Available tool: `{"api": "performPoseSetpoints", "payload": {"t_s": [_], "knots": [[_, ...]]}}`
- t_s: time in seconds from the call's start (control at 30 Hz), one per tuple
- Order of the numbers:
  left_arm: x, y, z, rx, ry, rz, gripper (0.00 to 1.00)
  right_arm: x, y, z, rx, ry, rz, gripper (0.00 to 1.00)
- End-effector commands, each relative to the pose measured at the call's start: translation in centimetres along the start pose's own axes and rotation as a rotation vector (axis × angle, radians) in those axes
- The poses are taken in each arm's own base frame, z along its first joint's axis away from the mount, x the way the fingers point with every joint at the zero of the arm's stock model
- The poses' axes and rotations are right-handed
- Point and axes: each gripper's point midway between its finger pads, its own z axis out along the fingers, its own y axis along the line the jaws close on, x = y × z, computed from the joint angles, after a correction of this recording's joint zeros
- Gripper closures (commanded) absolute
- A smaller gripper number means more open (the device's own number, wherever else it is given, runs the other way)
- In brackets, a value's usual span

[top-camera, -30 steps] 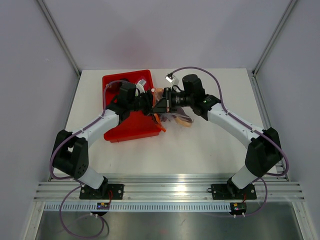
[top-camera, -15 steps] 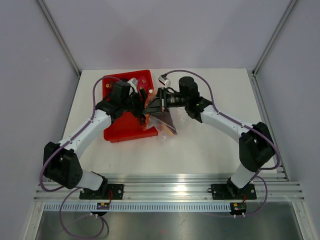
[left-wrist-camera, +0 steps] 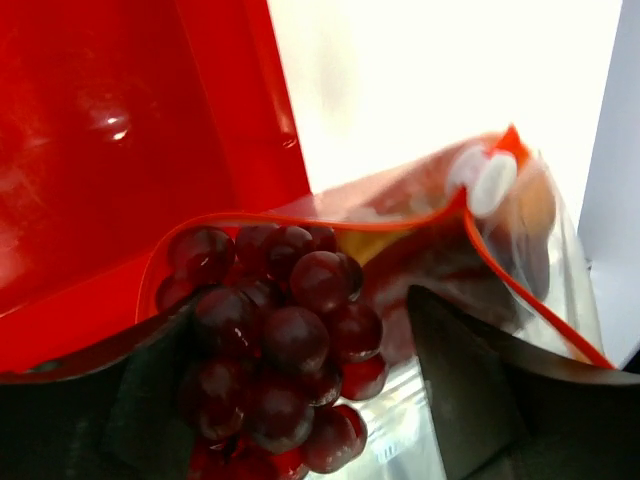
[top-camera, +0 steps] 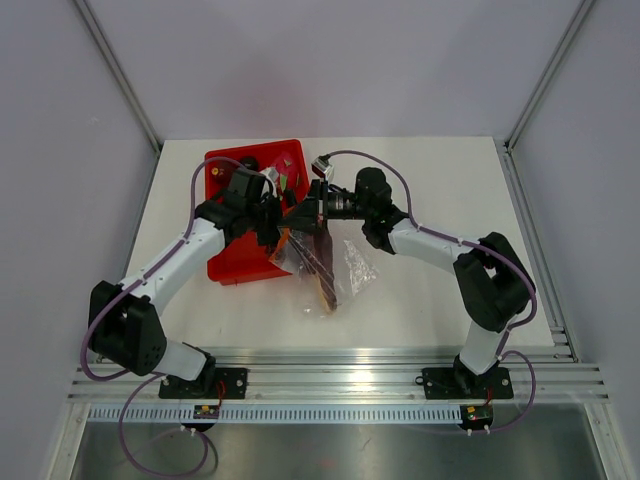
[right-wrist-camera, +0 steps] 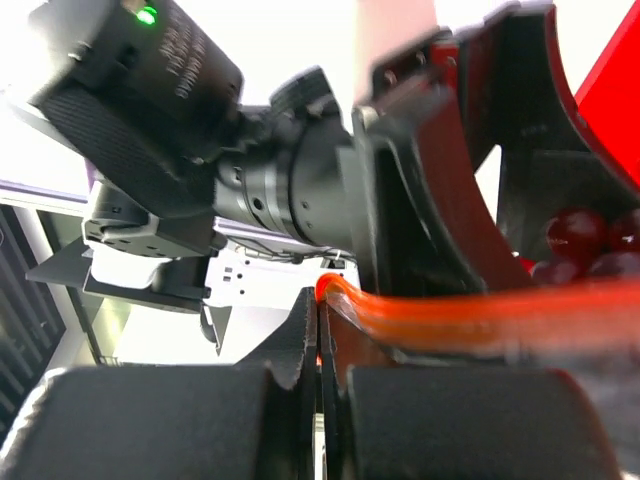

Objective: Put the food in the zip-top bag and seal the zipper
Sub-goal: Place the fake fruit in the zipper food storage bag.

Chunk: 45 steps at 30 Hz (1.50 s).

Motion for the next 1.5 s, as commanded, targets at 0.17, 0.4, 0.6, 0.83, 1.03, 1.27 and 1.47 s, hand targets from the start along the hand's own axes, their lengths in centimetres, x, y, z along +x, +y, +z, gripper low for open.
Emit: {"api": "performPoseSetpoints", "payload": {"t_s": [0.17,0.4,0.6,0.83,1.03,1.27,1.47], "knots": [[-1.6,-5.1,-3.9,0.156,-0.074,0.193,0.03,-0.7,0.3,0.7,-0.011,-0.053,-0.034,1.00],[-2.7,-5.9,-5.7,0.157,-0.128,0.221,0.10,0.1,-1.3,0.3,0.048,-0.043,-0.046,1.00],[-3.5,-6.5,-6.6,0.163,-0.152,0.232,0.02,0.7,-2.1,0.0,0.085,-0.008,-0.067,1.00],[-4.5,-8.3,-8.7,0.219,-0.196,0.262,0.22,0.9,-3.4,-0.2,0.176,0.025,-0.084,1.00],[-5.0,-9.0,-9.6,0.234,-0.217,0.287,0.37,1.0,-4.5,-0.3,0.221,0.039,-0.094,1.00],[-5.1,-9.3,-10.0,0.245,-0.221,0.295,0.01,0.9,-4.3,-0.3,0.232,0.048,-0.114,1.00],[-6.2,-8.6,-11.3,0.195,-0.284,0.324,0.04,0.9,-4.4,-0.4,0.237,0.049,-0.120,1.00]]}}
